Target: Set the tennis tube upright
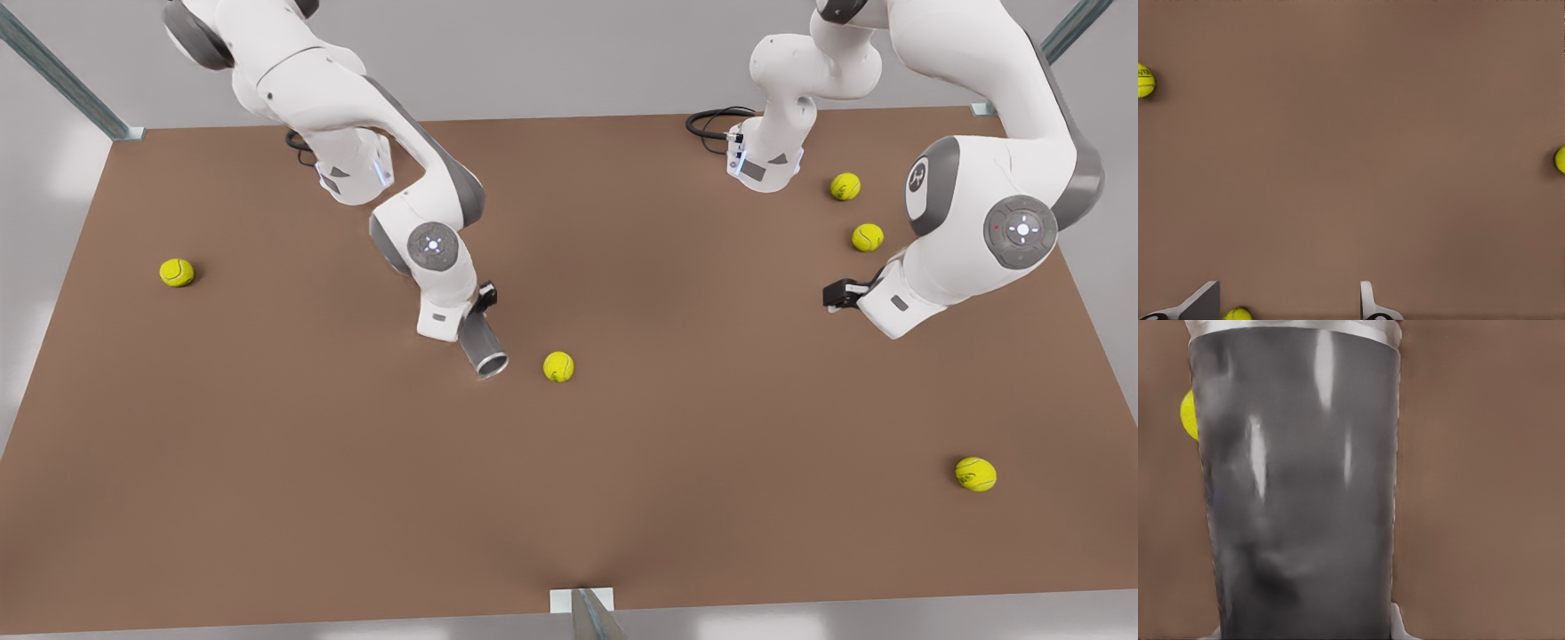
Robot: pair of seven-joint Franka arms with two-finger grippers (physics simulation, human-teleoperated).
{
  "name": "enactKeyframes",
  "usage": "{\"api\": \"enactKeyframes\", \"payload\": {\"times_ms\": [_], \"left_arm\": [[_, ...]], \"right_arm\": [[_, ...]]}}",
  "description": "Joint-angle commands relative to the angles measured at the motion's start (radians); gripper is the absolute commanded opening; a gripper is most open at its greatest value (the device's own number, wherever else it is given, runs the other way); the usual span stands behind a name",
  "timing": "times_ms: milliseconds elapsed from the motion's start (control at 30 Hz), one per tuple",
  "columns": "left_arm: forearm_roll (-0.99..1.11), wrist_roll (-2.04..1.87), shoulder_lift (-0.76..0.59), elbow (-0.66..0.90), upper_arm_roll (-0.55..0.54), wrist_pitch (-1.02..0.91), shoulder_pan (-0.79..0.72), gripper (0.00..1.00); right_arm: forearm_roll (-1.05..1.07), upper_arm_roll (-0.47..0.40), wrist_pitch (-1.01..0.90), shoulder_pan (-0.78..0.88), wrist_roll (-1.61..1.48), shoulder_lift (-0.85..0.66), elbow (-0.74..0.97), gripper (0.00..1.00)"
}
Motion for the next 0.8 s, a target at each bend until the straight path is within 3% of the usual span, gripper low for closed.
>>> {"api": "enactKeyframes", "payload": {"times_ms": [0, 100, 267, 533, 633, 767], "left_arm": [[0.0, 0.0, 0.0, 0.0, 0.0, 0.0, 0.0, 1.0], [0.0, -0.002, 0.02, 0.002, 0.002, 0.003, -0.005, 1.0], [0.0, -0.005, 0.02, 0.002, 0.002, 0.005, -0.005, 1.0], [0.0, -0.008, 0.024, 0.002, 0.003, 0.002, -0.006, 1.0], [0.0, -0.008, 0.024, 0.002, 0.003, 0.002, -0.008, 1.0], [0.0, -0.008, 0.024, 0.002, 0.003, 0.0, -0.008, 1.0]], "right_arm": [[-0.005, 0.0, 0.0, 0.035, -0.001, 0.008, 0.009, 0.71], [-0.037, 0.0, -0.003, 0.158, 0.012, 0.037, 0.05, 0.71], [-0.092, 0.0, -0.001, 0.179, 0.0, 0.084, 0.108, 0.71], [-0.192, -0.009, -0.044, 0.239, -0.277, 0.367, 0.466, 0.71], [-0.191, -0.103, -0.044, 0.345, -0.409, 0.486, 0.653, 0.71], [-0.192, -0.126, -0.029, 0.347, -0.581, 0.594, 0.788, 0.7]]}}
